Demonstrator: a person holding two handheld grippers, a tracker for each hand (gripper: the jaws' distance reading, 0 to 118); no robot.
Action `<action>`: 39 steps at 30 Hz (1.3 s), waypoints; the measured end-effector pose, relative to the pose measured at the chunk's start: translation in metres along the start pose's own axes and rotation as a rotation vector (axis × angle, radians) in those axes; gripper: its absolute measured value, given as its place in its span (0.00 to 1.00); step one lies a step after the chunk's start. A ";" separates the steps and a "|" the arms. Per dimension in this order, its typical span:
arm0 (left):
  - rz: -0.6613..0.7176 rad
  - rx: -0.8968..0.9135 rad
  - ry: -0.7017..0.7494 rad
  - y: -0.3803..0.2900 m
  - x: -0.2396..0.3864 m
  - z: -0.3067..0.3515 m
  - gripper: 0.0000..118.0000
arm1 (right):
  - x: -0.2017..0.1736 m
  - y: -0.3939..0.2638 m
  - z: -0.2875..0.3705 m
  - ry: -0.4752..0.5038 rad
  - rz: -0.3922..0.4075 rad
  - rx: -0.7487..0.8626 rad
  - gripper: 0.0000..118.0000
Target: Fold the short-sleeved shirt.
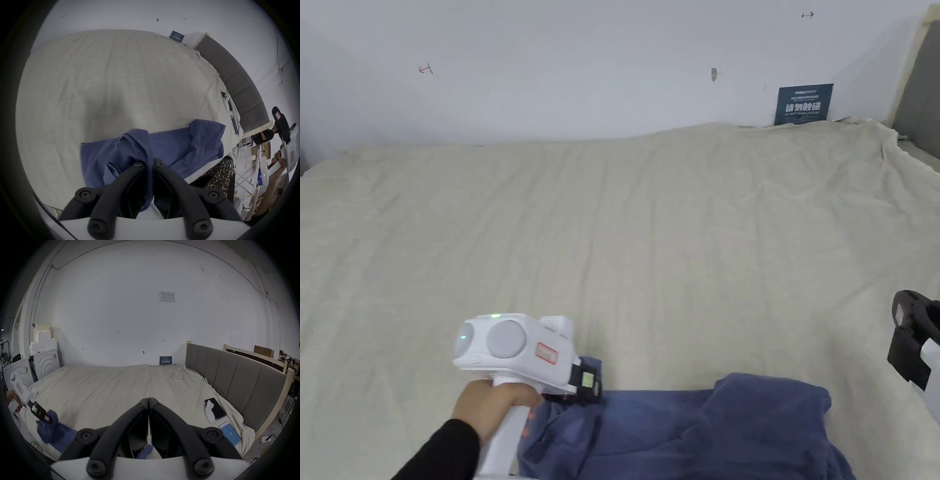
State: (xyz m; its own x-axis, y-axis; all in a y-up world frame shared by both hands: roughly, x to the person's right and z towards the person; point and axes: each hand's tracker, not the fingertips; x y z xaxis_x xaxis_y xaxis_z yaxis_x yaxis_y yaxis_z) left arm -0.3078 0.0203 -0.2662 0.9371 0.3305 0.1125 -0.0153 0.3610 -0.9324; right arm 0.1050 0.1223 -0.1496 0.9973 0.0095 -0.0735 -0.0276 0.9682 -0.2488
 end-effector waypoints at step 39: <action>0.000 0.483 0.158 -0.062 -0.021 0.042 0.00 | 0.004 0.004 0.005 0.002 -0.012 0.000 0.00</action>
State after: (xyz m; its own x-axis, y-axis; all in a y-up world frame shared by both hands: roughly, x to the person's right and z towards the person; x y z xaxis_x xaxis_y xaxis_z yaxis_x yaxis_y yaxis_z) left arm -0.3408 0.0280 -0.1962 0.9778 0.2080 0.0239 -0.1402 0.7355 -0.6629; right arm 0.1094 0.1277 -0.1459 0.9974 -0.0026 -0.0726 -0.0156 0.9682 -0.2497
